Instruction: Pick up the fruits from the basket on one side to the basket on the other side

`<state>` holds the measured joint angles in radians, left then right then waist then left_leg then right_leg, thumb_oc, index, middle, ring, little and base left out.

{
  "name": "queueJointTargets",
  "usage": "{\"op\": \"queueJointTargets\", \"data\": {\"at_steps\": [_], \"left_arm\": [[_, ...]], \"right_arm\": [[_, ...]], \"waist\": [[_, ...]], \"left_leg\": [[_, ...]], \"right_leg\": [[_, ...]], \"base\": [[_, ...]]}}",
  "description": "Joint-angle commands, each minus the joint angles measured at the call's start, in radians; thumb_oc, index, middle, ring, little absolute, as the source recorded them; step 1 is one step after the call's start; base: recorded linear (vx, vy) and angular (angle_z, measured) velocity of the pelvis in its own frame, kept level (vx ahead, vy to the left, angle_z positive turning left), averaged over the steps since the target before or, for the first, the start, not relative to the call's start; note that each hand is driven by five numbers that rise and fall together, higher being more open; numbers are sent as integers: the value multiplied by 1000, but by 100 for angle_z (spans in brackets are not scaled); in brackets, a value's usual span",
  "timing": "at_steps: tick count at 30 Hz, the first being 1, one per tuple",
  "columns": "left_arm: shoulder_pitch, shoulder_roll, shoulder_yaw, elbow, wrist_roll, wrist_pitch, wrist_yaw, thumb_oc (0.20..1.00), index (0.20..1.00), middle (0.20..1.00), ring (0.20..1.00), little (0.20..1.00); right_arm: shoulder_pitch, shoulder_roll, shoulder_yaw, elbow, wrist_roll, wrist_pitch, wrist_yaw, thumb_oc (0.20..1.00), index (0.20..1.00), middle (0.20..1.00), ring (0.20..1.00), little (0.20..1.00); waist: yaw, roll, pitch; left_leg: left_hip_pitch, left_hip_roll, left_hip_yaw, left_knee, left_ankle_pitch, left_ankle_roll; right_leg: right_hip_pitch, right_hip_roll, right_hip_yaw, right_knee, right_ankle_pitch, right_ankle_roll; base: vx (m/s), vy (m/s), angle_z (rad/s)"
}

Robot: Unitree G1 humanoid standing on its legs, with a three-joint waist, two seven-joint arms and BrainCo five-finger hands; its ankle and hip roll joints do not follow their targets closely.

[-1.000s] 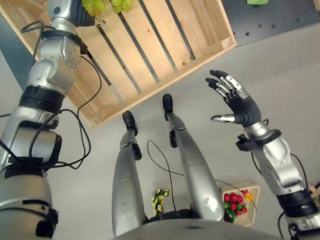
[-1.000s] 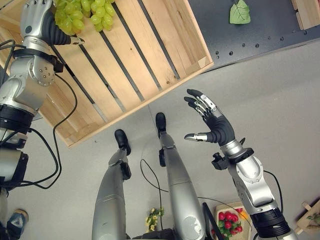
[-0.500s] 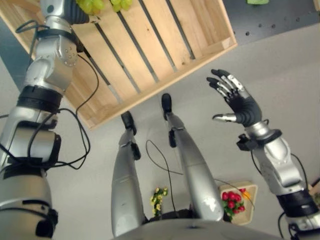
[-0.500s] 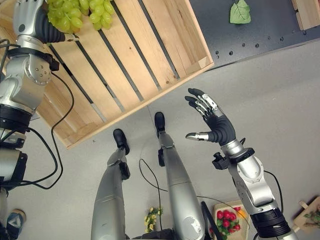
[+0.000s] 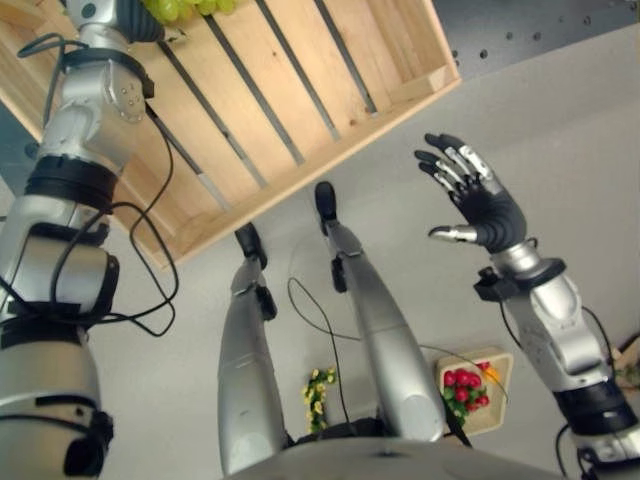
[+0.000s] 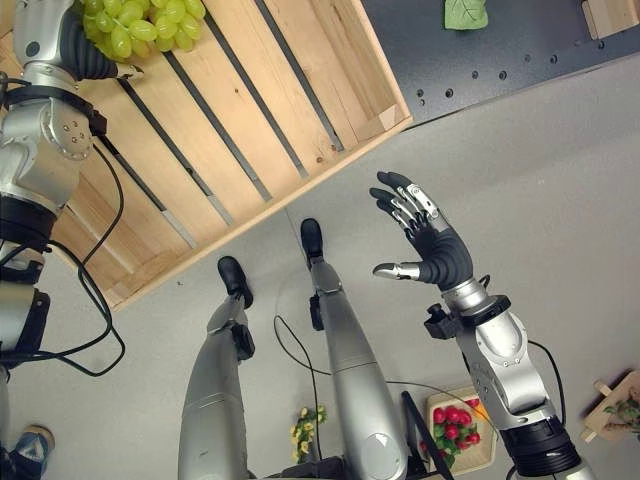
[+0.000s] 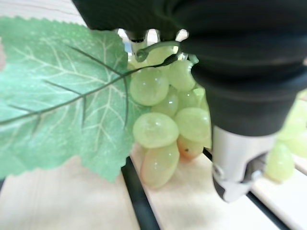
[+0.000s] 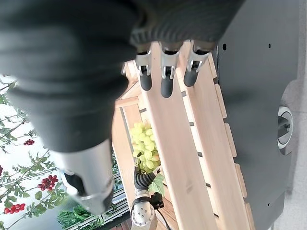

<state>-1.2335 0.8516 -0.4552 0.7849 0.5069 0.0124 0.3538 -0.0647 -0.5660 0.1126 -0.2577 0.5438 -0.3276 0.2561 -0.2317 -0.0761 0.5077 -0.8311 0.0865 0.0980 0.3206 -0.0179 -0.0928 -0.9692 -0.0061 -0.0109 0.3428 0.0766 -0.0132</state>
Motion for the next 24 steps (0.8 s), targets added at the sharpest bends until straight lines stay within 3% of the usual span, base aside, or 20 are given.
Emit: {"op": "queueJointTargets", "data": {"at_steps": [1,7,8,10,24], "left_arm": [[-37,32,2,18,-7,-20,3,1000,1000,1000,1000,1000],[-33,28,4,28,-12,-21,3,1000,1000,1000,1000,1000],[-29,27,7,28,-14,-20,1,476,476,476,476,476],[-26,30,10,24,-13,-19,1,200,200,200,200,200],[30,41,48,-24,0,-13,-3,200,200,200,200,200]], "right_arm": [[52,7,-39,-102,33,-49,25,1000,1000,1000,1000,1000],[64,11,-48,-111,46,-50,31,1000,1000,1000,1000,1000],[65,12,-50,-111,48,-50,31,1000,1000,1000,1000,1000],[67,14,-51,-110,48,-51,30,1000,1000,1000,1000,1000],[64,10,-47,-113,60,-46,37,1000,1000,1000,1000,1000]], "waist": [[-6,-16,-15],[-7,-13,-21],[-6,-13,-22],[-4,-12,-22],[5,-16,-23]], "left_leg": [[42,-4,-19,-14,-15,30],[26,-6,-24,-1,-18,31],[25,-8,-24,0,-19,31],[23,-8,-25,4,-20,31],[13,-12,-33,5,-18,32]], "right_leg": [[43,20,-24,95,-125,90],[30,18,-29,106,-127,88],[30,18,-29,106,-128,87],[30,17,-29,107,-128,87],[26,15,-34,108,-128,85]], "base": [[0,0,0],[0,0,0],[0,0,0],[0,0,0],[0,0,0]]}}
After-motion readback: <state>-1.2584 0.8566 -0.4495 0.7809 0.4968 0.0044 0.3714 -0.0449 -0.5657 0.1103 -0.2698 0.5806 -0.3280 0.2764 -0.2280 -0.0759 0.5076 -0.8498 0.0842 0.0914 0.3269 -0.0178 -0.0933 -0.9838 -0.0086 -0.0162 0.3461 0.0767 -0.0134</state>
